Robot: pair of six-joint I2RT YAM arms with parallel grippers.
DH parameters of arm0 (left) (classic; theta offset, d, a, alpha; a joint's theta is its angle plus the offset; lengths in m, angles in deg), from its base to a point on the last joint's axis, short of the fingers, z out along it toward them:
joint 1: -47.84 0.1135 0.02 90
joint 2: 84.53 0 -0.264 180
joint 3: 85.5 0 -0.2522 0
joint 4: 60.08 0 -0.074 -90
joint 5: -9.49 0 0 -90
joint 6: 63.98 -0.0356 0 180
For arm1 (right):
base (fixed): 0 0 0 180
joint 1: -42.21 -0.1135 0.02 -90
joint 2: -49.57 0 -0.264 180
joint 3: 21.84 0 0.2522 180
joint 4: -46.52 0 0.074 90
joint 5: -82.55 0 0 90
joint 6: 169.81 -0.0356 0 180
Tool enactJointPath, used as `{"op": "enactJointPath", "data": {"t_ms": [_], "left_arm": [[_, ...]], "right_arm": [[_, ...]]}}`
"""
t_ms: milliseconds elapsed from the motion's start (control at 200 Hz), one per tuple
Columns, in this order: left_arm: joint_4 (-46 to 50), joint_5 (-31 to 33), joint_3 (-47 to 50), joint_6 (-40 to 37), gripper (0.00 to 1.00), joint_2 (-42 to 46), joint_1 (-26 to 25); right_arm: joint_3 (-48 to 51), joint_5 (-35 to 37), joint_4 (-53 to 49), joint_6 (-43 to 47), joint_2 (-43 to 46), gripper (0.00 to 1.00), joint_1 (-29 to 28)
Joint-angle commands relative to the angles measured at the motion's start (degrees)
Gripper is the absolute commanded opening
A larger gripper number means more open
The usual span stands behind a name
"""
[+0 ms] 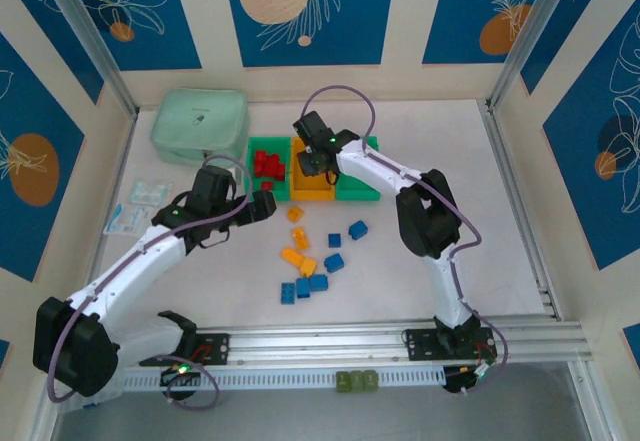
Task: Sort the legos into containers by color
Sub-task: Place the lego in the container, then pick up the lego from the center of the table.
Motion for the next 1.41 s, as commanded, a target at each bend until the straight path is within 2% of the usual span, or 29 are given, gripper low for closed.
{"op": "enactJointPath", "data": {"t_ms": [0, 85, 425, 655, 750, 935, 1100, 1400], "left_arm": [[1.07, 1.25, -2.19, -1.39, 0.99, -0.08, 0.38], [1.65, 1.35, -2.66, -1.49, 0.99, 0.19, 0.44], [2.88, -0.52, 0.39, 0.54, 0.99, 4.01, 0.47], [5.49, 0.75, 5.07, 1.47, 0.99, 9.56, 0.45], [7.63, 1.1, 5.81, 2.04, 0.99, 11.4, 0.47], [8.18, 1.3, 8.31, 2.65, 0.99, 14.19, 0.47], [8.88, 1.92, 9.61, 3.67, 0.99, 16.0, 0.43], [6.72, 3.8, 12.69, 5.76, 0.99, 18.12, 0.47]], "right_arm": [[-3.58, 0.82, -2.26, -0.33, 0.38, 0.49, 0.45], [-1.91, -1.04, -1.44, -0.09, 2.26, 0.56, 0.13], [15.09, -6.49, 1.05, -2.94, 16.27, 0.64, -4.69], [23.84, -5.17, 0.23, -7.77, 19.7, 0.71, -10.39], [25.0, -6.55, -0.11, -10.81, 19.06, 0.73, -11.76], [26.54, -3.73, 2.11, -14.52, 15.95, 0.76, -14.11], [23.65, -2.34, 3.45, -15.13, 11.41, 0.78, -14.78], [19.58, 1.88, 6.16, -13.88, 4.57, 0.72, -14.76]]}}
